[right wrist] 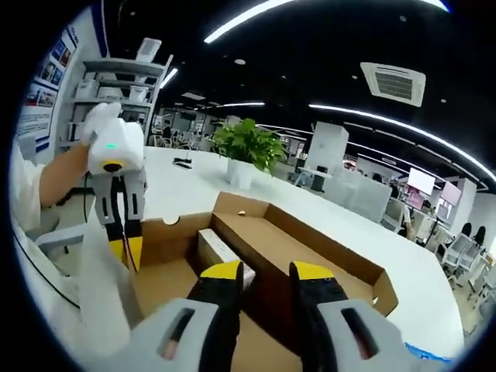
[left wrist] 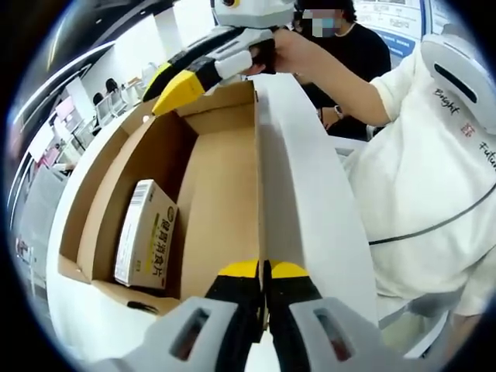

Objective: Operate the shoe box by opening the lid, removing the specified soft item, and placing it in the target area until the item is outside and the box remains undamaged.

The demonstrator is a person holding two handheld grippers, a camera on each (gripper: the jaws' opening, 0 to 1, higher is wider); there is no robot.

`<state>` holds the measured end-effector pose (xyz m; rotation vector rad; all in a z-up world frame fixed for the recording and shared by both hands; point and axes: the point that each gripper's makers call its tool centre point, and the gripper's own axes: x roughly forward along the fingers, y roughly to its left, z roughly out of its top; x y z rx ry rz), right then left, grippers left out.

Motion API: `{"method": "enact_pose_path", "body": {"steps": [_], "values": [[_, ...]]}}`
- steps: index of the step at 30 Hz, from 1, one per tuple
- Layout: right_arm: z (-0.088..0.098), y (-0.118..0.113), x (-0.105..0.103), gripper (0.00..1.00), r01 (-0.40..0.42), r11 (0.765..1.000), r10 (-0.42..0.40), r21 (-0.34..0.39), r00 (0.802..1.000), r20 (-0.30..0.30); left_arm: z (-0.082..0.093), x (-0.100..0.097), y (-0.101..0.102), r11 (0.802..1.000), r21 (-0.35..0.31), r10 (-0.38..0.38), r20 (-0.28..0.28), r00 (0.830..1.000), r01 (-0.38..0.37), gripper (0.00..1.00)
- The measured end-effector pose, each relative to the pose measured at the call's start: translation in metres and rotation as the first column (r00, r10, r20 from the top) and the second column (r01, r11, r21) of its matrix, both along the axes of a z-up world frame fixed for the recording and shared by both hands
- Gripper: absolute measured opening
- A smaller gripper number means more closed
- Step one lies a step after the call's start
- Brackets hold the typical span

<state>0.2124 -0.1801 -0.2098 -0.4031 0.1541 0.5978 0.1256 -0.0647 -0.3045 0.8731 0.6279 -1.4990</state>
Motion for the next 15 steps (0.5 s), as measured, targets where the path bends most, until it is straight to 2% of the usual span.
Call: {"method": "enact_pose_path", "body": {"steps": [3, 5, 8, 10, 15], "values": [[0.000, 0.003, 0.001, 0.23, -0.014, 1.000, 0.014, -0.007, 1.000, 0.003, 0.000, 0.001, 0.000, 1.000, -0.002, 0.002, 0.000, 1.000, -0.002, 0.01], [0.001, 0.005, 0.003, 0.27, -0.028, 1.000, 0.029, 0.013, 0.999, -0.017, 0.000, 0.002, 0.000, 1.000, 0.000, 0.004, -0.002, 1.000, -0.004, 0.01], [0.000, 0.008, 0.006, 0.26, -0.056, 0.998, 0.056, 0.005, 0.998, -0.031, 0.000, 0.002, 0.000, 1.000, -0.001, 0.004, 0.001, 1.000, -0.004, 0.01], [0.000, 0.008, 0.011, 0.25, -0.072, 0.997, 0.072, -0.028, 0.997, -0.030, 0.000, 0.002, 0.000, 1.000, -0.003, 0.003, 0.002, 1.000, -0.003, 0.01], [-0.011, 0.010, 0.013, 0.22, -0.133, 0.988, 0.128, -0.076, 0.989, -0.074, 0.000, 0.002, 0.000, 1.000, -0.007, 0.006, 0.001, 1.000, -0.006, 0.01]]}}
